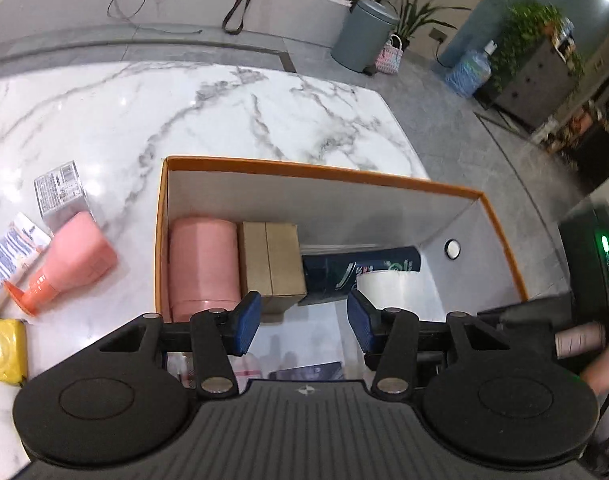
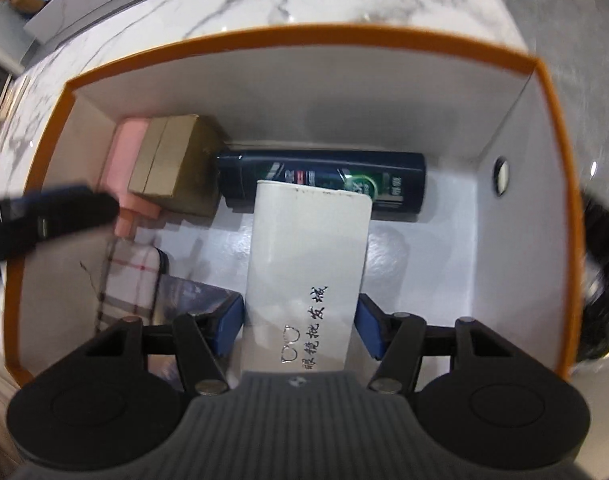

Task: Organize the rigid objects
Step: 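Lower the CLEAR bottle into the orange box with the left tool while the right lowers the white box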

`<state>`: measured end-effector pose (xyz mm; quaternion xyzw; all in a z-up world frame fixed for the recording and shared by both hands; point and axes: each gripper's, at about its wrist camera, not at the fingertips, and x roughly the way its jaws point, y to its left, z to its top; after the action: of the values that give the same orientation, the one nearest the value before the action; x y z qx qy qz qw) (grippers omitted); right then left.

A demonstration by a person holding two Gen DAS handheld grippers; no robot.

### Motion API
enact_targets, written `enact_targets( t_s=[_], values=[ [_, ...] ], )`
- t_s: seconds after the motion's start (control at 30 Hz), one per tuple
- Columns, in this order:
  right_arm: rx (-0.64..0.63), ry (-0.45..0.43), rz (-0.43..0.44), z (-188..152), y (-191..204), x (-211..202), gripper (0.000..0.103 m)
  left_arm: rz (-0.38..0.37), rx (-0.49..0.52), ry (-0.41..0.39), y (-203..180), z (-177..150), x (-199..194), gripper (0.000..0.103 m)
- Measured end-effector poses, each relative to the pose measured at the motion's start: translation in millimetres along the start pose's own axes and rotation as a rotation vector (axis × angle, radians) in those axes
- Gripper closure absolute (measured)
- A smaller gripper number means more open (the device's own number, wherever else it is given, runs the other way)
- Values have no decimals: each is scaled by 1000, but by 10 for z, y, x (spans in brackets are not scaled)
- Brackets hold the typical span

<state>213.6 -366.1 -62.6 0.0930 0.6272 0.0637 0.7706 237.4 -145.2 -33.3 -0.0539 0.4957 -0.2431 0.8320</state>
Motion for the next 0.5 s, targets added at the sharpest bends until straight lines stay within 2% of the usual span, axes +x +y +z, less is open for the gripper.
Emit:
enact_targets(
  t_s=[0.2, 0.4, 0.5],
  values=[
    [36, 39, 23, 3, 31, 137, 43, 6, 43, -9, 42, -75, -50, 47],
    [41, 62, 37, -45, 74, 142, 44, -6, 30, -23, 99, -62, -66, 47],
    [67, 57, 29, -86, 67, 133, 53, -7, 29, -28, 106, -66, -76, 47]
  ],
)
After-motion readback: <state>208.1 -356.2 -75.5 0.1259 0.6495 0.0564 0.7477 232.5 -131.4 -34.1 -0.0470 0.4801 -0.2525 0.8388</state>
